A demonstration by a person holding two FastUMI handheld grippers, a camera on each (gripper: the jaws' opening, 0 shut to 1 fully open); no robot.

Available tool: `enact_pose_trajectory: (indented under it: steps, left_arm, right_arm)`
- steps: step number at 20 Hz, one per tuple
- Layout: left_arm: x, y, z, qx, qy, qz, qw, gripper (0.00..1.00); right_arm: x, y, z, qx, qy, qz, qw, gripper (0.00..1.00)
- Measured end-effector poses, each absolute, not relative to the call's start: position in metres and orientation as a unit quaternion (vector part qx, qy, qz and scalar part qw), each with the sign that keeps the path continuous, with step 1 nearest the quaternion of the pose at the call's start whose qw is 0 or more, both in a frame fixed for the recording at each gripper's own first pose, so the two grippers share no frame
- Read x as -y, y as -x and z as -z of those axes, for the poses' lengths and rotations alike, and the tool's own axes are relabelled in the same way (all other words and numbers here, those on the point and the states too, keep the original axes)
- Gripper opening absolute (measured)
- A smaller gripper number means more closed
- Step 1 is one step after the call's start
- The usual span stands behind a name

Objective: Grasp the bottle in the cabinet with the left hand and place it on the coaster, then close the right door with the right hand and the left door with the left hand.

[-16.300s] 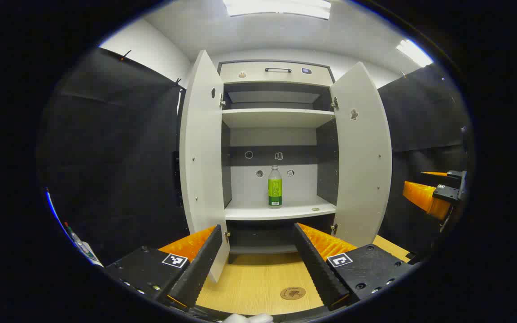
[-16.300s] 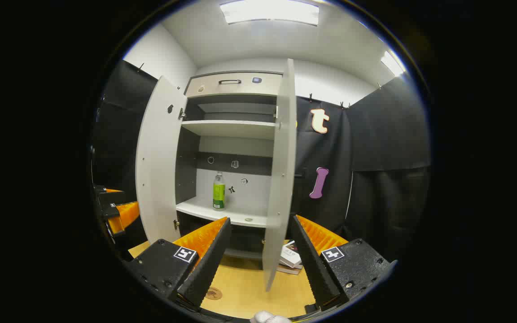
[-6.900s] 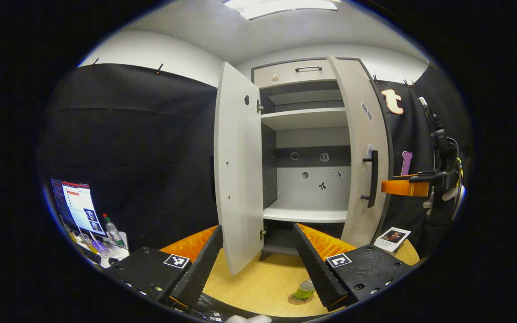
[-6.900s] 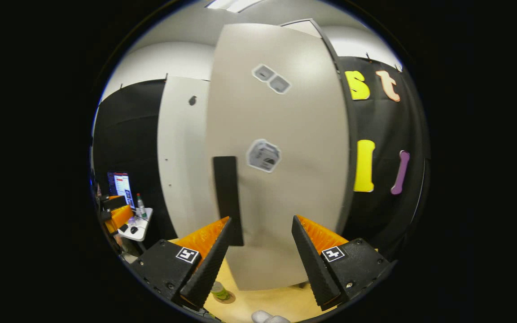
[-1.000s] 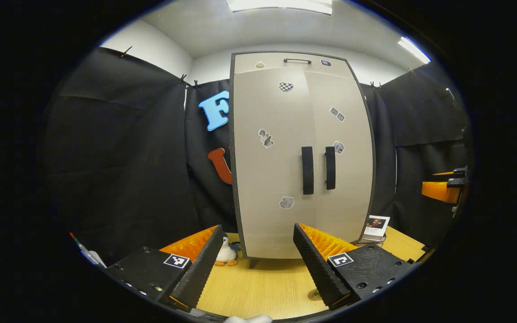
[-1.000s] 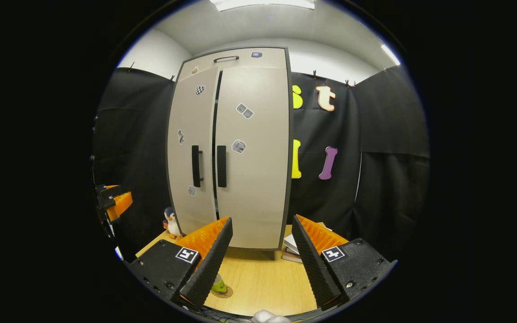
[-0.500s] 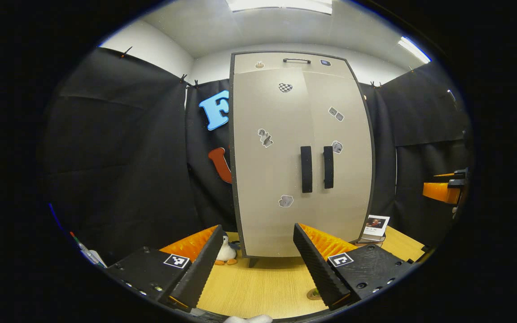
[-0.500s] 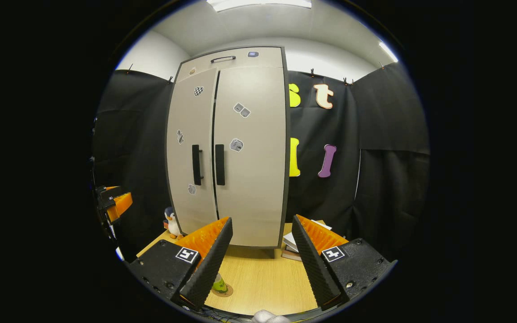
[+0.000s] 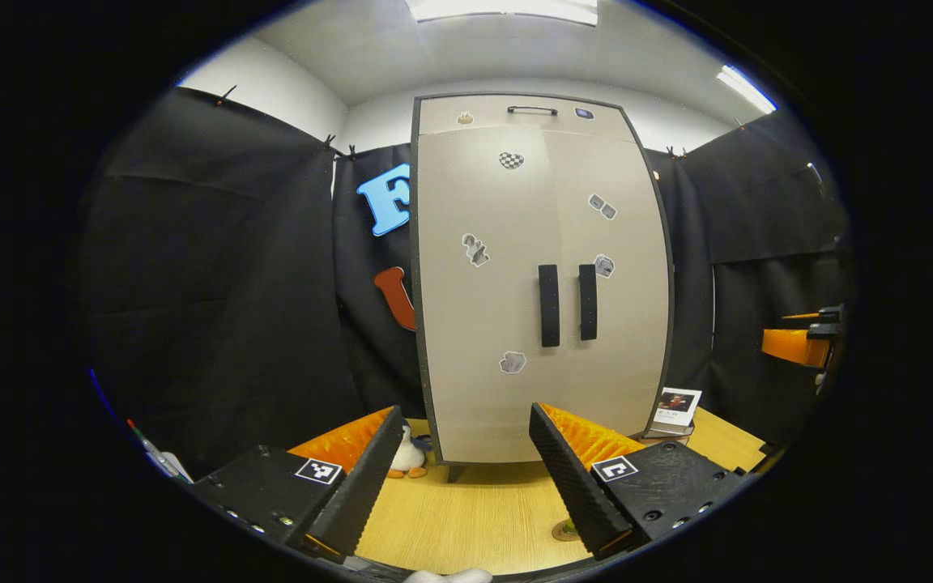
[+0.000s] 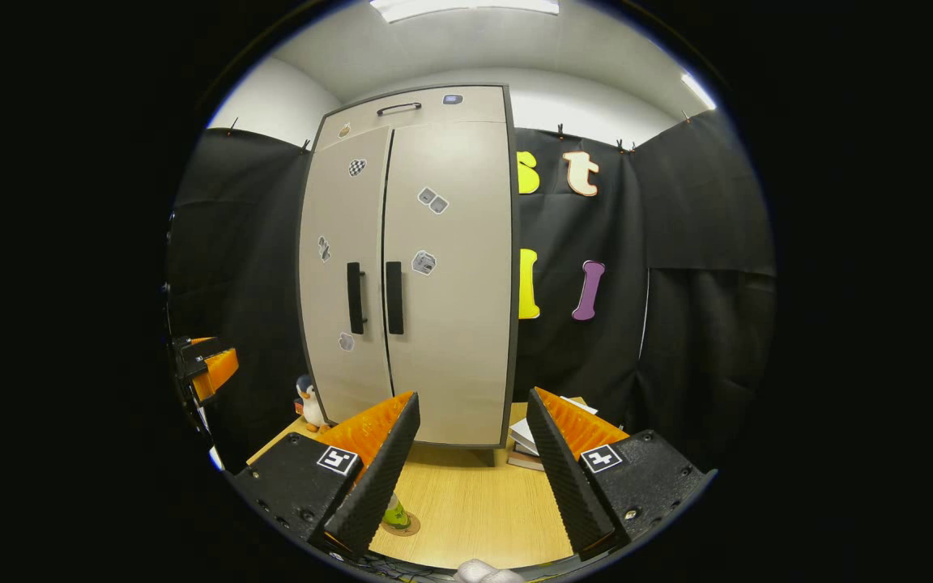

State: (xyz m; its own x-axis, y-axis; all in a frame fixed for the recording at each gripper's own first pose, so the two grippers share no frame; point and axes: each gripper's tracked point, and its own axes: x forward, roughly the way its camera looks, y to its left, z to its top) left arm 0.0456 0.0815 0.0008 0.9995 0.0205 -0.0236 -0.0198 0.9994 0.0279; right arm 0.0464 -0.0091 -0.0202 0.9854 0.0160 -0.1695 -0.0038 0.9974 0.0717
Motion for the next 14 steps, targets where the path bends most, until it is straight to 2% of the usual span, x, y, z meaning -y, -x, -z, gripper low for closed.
enact_pose_trajectory:
  steps: [14]
  left_arm:
    - [-0.0798, -0.0424, -0.0029, -0.01, -0.014, -0.015, 1.0, 0.96]
  right_arm:
    - [0.0125, -0.0453, 0.02, -0.079, -0.04, -0.009, 0.996, 0.82]
